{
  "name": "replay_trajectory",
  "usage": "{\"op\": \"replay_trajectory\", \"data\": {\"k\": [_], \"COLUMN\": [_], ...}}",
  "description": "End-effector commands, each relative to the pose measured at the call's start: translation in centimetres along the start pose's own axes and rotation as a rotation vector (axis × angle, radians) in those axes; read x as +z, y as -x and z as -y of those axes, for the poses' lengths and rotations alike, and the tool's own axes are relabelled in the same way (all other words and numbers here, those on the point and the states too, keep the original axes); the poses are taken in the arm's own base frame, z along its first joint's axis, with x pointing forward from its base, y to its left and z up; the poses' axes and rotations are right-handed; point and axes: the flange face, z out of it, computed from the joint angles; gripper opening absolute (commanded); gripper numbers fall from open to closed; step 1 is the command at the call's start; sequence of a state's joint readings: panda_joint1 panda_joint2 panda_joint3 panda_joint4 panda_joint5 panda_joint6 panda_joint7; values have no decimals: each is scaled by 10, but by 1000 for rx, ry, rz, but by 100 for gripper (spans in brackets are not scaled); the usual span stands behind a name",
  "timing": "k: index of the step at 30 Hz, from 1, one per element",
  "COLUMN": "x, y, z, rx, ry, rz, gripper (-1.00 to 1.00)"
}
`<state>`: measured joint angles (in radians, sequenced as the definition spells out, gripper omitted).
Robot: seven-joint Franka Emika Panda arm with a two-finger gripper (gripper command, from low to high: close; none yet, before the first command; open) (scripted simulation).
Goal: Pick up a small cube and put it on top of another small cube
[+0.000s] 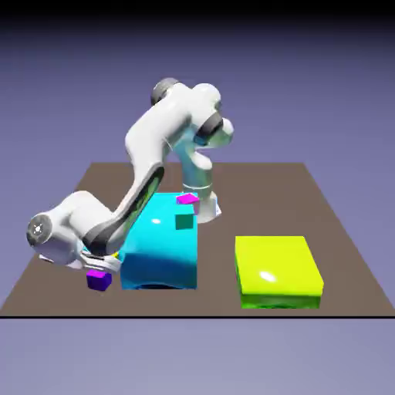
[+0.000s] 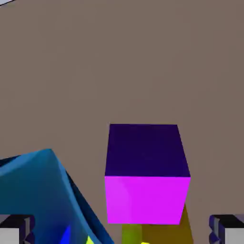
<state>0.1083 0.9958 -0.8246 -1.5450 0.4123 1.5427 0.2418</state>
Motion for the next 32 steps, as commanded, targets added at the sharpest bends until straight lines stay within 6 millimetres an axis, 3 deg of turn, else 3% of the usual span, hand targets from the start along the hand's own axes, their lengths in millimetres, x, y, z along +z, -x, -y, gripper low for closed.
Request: {"op": "replay_trajectory", "data": {"k": [1,3,7,8,9,13,14,23,24,28,29,30,32], "x": [3,4,69,69,69,4,5,36,36,97,97,97,64], "y": [-4,-6,-14,-14,-14,-6,-5,24,24,26,26,26,24], "z": [1,1,9,9,9,0,-15,-129,-129,-105,-105,-105,-117], "rx": [2,3,3,3,3,8,52,412,412,412,412,412,410], "ry": [23,33,33,33,33,29,-2,-241,-241,-241,-241,-241,-242], "rz": [17,24,24,24,24,26,50,294,294,294,294,294,295], "gripper": [0,0,0,-100,-100,-100,-100,-100,-100,-100,100,100,100]}}
